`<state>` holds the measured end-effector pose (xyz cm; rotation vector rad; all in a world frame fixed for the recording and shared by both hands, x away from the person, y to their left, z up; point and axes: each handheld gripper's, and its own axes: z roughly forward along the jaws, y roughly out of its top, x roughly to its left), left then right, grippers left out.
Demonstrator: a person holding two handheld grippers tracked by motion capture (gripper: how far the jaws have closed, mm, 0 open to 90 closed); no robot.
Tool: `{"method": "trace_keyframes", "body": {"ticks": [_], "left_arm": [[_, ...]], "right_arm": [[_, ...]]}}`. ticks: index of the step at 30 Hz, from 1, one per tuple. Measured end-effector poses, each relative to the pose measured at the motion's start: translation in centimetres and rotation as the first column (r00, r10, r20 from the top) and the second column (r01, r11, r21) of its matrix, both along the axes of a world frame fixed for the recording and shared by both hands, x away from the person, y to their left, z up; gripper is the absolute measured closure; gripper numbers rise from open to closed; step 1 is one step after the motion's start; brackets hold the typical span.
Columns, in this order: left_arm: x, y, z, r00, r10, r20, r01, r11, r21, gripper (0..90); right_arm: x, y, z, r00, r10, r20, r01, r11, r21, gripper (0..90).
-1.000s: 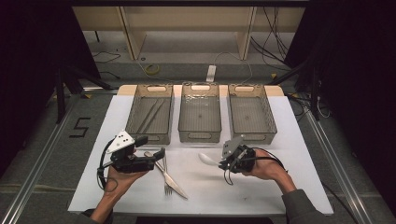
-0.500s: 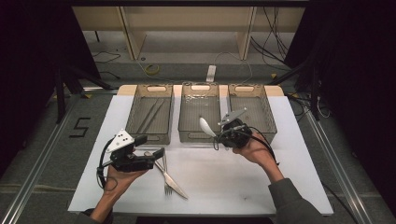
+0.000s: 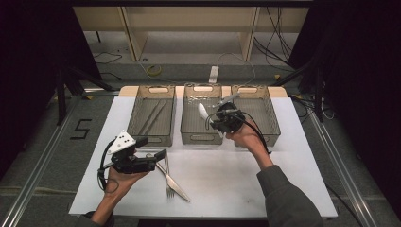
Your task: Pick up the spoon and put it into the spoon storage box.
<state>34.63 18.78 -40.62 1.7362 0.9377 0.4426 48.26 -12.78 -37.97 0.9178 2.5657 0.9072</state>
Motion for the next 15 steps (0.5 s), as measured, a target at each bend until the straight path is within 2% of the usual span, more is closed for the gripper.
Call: {"method": "trace_keyframes", "body": {"ticks": [7,15], "left_arm": [[0.0,0.1,0.0,1.0,0.007,0.004,-0.007,1.0,-0.005,15.7],[0.1,0.0,-0.1,1.0,0.007,0.0,-0.007,1.0,-0.002,15.7]], "right_arm": [[1.9,0.6,0.0,0.9977,-0.064,-0.021,0.064,0.998,-0.009,86.4],[3.0,0.9,-0.6,0.9949,-0.096,-0.03,0.095,0.995,-0.023,86.3]]}}
